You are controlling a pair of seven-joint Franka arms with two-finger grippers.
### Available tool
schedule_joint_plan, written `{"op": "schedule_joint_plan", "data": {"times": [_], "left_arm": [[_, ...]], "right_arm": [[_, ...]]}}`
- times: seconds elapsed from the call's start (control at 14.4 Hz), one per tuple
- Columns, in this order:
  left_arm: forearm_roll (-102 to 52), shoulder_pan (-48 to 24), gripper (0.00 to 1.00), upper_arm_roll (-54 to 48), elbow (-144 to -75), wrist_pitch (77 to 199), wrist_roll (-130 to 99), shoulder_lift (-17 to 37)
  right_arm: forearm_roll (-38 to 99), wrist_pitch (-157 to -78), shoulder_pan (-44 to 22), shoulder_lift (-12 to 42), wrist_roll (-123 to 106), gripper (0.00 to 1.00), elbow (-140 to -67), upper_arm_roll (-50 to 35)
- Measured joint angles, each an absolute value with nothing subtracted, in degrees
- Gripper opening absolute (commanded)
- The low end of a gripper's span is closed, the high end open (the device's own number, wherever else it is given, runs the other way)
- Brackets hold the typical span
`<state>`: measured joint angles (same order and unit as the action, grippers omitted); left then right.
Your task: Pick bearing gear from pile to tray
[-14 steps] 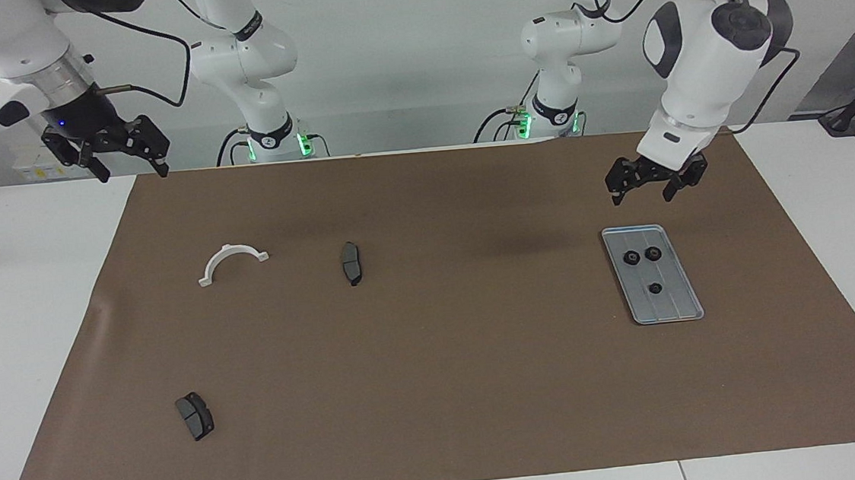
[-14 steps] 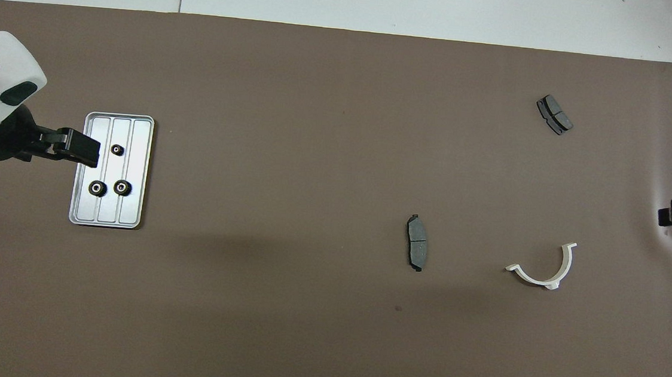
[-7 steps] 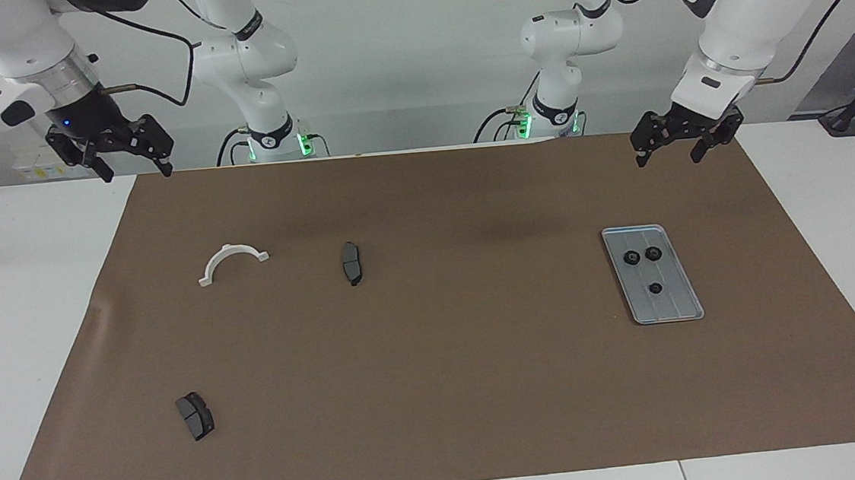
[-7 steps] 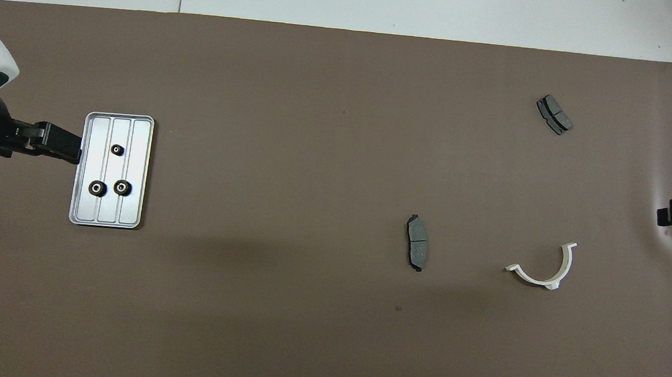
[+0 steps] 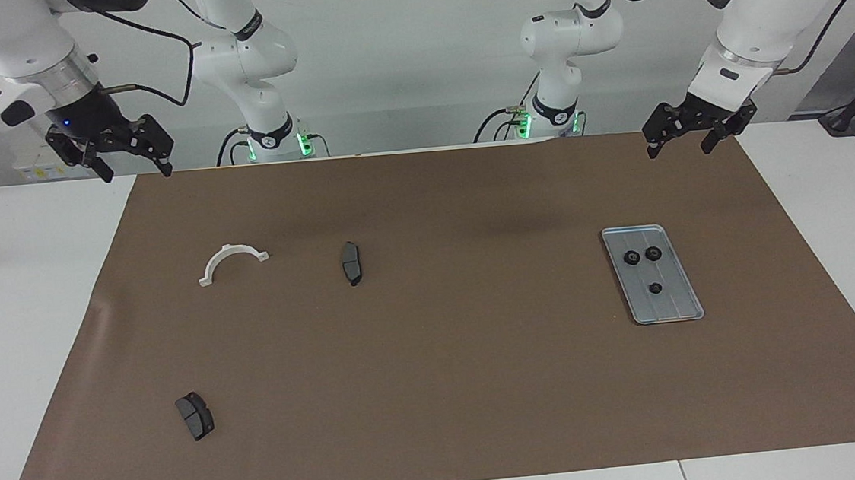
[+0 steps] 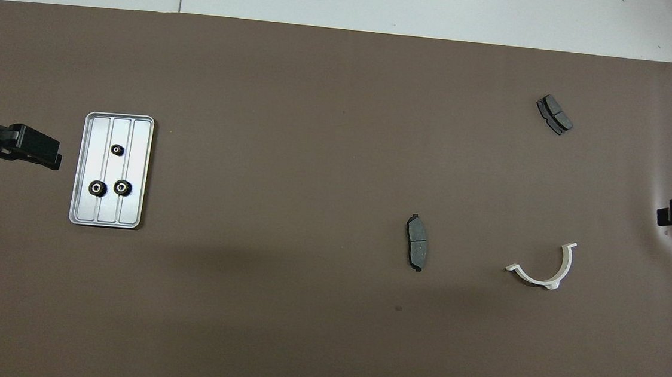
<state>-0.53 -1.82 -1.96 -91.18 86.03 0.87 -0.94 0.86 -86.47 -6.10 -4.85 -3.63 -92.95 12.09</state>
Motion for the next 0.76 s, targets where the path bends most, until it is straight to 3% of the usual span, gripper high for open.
{"op": "schedule_joint_plan", "data": {"times": [0.76], "left_arm": [[-1.58,-1.77,1.0,-2.0,-90.32,86.79,1.14,-1.31]], "right_arm": [[0.86,-86.47,-6.11,-4.85,-3.63,1.0,-92.95,12.1]]}}
